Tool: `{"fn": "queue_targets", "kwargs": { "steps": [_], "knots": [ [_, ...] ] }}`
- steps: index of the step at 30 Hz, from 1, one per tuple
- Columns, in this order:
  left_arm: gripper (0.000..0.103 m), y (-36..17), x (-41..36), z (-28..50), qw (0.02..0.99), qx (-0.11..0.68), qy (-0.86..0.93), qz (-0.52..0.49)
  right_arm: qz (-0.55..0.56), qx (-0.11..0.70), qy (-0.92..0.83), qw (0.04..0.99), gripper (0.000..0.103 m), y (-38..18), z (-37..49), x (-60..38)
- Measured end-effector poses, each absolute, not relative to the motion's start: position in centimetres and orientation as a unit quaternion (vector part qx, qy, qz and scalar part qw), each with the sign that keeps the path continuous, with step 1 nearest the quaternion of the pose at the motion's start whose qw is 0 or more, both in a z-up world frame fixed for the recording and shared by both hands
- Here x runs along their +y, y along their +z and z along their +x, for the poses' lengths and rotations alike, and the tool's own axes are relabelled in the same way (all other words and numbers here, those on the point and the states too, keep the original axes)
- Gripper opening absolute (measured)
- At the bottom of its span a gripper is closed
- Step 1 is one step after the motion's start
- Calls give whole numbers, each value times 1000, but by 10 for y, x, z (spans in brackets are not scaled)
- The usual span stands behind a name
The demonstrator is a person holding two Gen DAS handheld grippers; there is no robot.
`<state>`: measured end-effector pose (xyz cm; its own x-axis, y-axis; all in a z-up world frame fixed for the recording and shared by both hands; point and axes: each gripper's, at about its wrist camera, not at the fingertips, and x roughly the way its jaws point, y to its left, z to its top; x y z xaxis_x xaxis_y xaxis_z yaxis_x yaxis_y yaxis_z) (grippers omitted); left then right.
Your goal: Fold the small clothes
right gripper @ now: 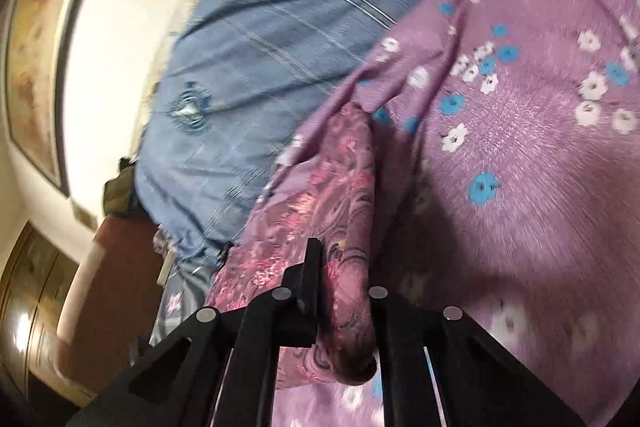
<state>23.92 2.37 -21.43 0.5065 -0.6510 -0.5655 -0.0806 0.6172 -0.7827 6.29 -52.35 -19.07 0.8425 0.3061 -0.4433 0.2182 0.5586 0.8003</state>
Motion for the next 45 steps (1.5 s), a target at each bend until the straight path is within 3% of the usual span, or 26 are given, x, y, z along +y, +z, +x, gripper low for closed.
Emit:
{"fn": "queue_targets", "kwargs": {
  "steps": [5,7,8,10,11,15,17,18,19,21,27,30,33,35,45],
  "knots": [
    [6,-203,55,181,782,468,-189,-366,453,288,47,842,8,-174,17,-502],
    [10,-215,66,164,776,487,-172,-363,423,338,25,841,16,-184,8,-494],
    [13,-225,69,159,769,501,-162,-363,401,367,3,839,20,-190,7,-491],
    [30,-250,76,157,741,530,-141,-387,392,416,-35,820,36,-202,4,-493],
    [30,-256,79,157,730,527,-141,-412,404,417,-42,813,36,-203,2,-497],
    [50,-247,80,166,733,494,-151,-442,367,354,-89,856,48,-158,-9,-502],
    [49,-242,77,171,742,475,-155,-447,332,337,-57,879,43,-138,3,-491],
    [47,-242,77,172,744,465,-159,-453,311,350,-37,883,32,-133,17,-479],
    [38,-244,73,173,746,461,-158,-454,296,366,-15,882,13,-132,32,-464],
    [17,-247,70,174,751,464,-153,-443,279,401,31,872,2,-139,63,-433],
    [15,-259,73,170,750,461,-165,-444,272,459,76,842,2,-171,140,-355],
    [26,-269,74,175,747,471,-159,-441,276,525,70,802,0,-221,174,-333],
    [25,-272,77,176,742,471,-160,-449,332,516,99,784,0,-228,173,-350],
    [20,-265,73,177,758,467,-163,-425,363,515,117,768,8,-222,160,-365],
    [12,-170,8,165,847,424,-214,-239,333,391,75,855,16,-177,66,-484]
  ]
}}
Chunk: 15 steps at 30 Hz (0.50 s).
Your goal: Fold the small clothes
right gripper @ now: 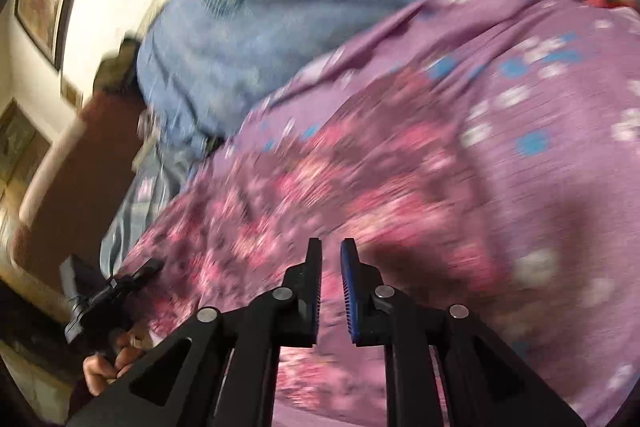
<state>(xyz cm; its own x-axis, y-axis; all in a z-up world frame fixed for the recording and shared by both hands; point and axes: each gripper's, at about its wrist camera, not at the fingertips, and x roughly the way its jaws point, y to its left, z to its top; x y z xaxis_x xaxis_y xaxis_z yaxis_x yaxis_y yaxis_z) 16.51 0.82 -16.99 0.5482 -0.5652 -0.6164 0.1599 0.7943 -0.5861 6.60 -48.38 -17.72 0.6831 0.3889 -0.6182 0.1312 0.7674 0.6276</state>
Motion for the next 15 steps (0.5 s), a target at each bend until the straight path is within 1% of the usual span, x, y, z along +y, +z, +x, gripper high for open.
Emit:
{"fn": "queue_targets", "kwargs": {
  "steps": [3,5,9,13,14,15],
  "knots": [
    [11,-142,-35,160,858,419,-236,-179,388,350,56,851,17,-186,56,-521],
    [11,-126,-73,157,863,418,-251,-131,418,344,48,839,17,-196,52,-541],
    [11,-113,-146,151,855,419,-295,-75,459,325,41,826,17,-203,48,-568],
    [12,-131,-219,140,829,446,-336,-27,487,290,29,823,17,-204,40,-592],
    [14,-142,-235,138,819,459,-344,-19,488,287,28,824,17,-203,38,-597],
    [20,-155,-249,137,802,482,-352,-16,489,286,28,824,19,-203,39,-598]
  ]
}}
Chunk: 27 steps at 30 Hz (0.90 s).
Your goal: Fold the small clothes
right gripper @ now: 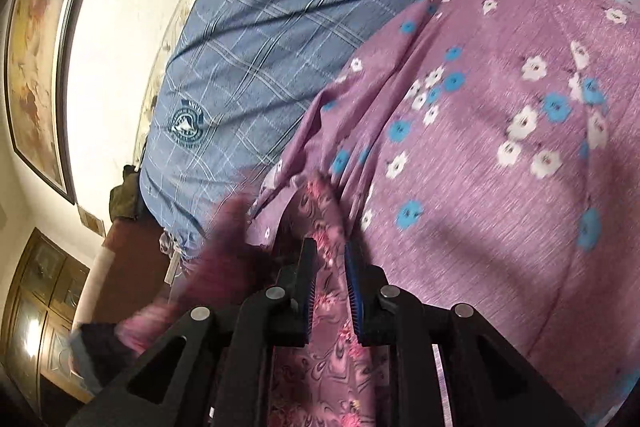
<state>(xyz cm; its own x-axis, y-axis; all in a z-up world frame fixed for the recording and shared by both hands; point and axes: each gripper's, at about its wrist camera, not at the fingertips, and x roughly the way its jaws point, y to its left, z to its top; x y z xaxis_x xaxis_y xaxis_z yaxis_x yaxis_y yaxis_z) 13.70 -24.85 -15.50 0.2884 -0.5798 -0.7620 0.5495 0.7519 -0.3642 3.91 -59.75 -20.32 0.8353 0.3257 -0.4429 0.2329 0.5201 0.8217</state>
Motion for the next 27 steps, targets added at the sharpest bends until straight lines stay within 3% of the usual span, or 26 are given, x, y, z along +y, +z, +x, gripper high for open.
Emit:
{"fn": "queue_targets", "kwargs": {
  "steps": [2,3,4,7,10,17,18,20,21,27],
  "knots": [
    [27,-175,-263,131,766,530,-364,-9,496,286,31,820,37,-203,39,-602],
    [32,-176,-262,126,763,532,-366,0,501,287,28,816,57,-204,39,-603],
    [36,-173,-259,125,761,529,-376,3,509,290,27,810,70,-206,38,-605],
    [48,-154,-230,120,751,511,-417,-34,506,307,57,804,70,-207,45,-594],
    [54,-139,-181,128,772,486,-405,-57,486,331,87,804,70,-206,54,-574],
    [55,-164,-122,153,796,527,-285,-85,411,405,97,811,71,-206,54,-517],
    [55,-166,-125,158,795,534,-276,-82,395,415,98,814,68,-207,52,-507],
    [55,-174,-129,156,782,555,-271,-87,350,430,107,825,26,-204,49,-486],
    [55,-176,-130,154,777,561,-270,-91,305,439,100,839,10,-198,46,-473],
    [55,-169,-132,151,783,547,-286,-75,302,392,90,864,9,-165,-3,-460]
  ]
}}
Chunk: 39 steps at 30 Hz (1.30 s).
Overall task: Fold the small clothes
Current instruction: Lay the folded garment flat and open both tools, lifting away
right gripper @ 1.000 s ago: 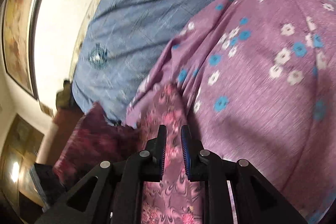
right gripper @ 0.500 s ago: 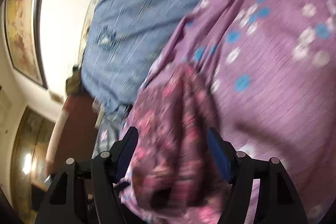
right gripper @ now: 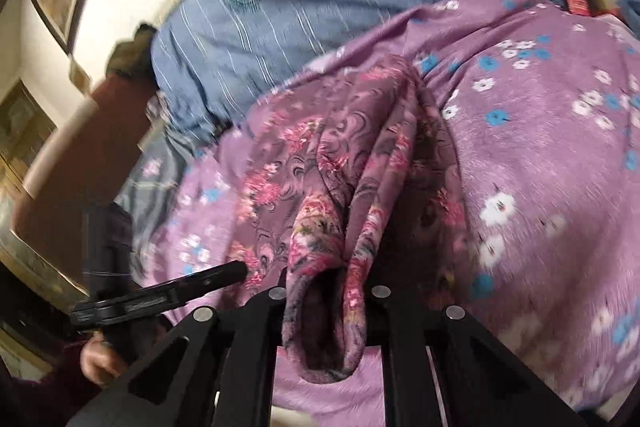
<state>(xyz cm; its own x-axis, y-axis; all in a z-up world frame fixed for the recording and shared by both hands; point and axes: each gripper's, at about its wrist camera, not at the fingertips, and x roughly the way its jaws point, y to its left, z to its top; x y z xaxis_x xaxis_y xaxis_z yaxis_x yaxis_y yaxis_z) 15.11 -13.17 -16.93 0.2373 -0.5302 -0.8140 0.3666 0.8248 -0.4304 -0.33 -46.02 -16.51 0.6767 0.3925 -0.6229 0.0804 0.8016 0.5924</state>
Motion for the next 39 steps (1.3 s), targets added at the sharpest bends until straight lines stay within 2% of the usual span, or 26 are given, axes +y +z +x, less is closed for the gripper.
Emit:
{"fn": "queue_targets", "kwargs": {
  "steps": [2,3,4,5,6,8,10,11,13,14,15,16,17,18,23,25,26,28,29,32,33,37,38,39],
  "knots": [
    [55,-174,-135,154,780,553,-285,-66,310,414,77,852,13,-179,-6,-469],
    [55,-178,-134,152,779,558,-279,-59,312,446,66,836,23,-196,1,-473],
    [56,-183,-133,151,776,566,-274,-52,315,470,47,823,29,-209,6,-477],
    [57,-187,-137,152,772,571,-273,-52,328,483,35,811,29,-219,9,-481],
    [57,-188,-139,152,769,575,-274,-52,347,482,37,804,30,-221,11,-486],
    [57,-183,-141,156,770,573,-278,-50,357,458,39,813,39,-205,7,-495],
    [54,-168,-140,164,777,562,-280,-53,345,419,28,839,56,-181,2,-509],
    [55,-156,-141,171,786,547,-282,-51,349,399,25,848,58,-171,2,-516],
    [55,-139,-148,181,803,524,-282,-35,353,363,27,862,57,-152,6,-530],
    [55,-130,-156,191,813,512,-277,-21,347,363,28,864,54,-147,14,-532],
    [55,-126,-162,197,818,506,-272,-15,338,370,30,865,40,-144,26,-534],
    [55,-124,-170,205,821,502,-270,-14,332,374,30,865,20,-142,37,-533],
    [55,-125,-180,218,822,502,-268,-12,327,380,30,865,13,-142,49,-532],
    [55,-128,-190,231,823,506,-259,-5,325,389,32,861,11,-145,63,-530],
    [56,-151,-233,276,830,506,-232,13,352,415,55,837,11,-175,125,-518],
    [65,-171,-253,286,826,516,-224,34,353,438,31,826,15,-197,143,-516],
    [68,-181,-257,290,825,522,-214,40,358,456,16,815,12,-212,150,-518],
    [88,-200,-269,296,824,529,-194,65,380,449,28,808,9,-232,155,-523],
    [90,-203,-274,299,822,532,-190,72,386,446,33,807,9,-233,154,-526],
    [89,-195,-277,293,825,526,-190,76,388,442,32,808,14,-221,143,-528],
    [88,-191,-275,287,828,522,-191,80,377,438,30,815,19,-215,137,-527],
    [88,-166,-255,244,848,487,-190,86,344,414,50,841,22,-177,95,-509],
    [88,-160,-250,224,856,471,-193,93,332,405,50,851,24,-169,81,-503],
    [89,-155,-246,209,861,462,-190,99,315,401,46,859,33,-163,68,-497]
  ]
}}
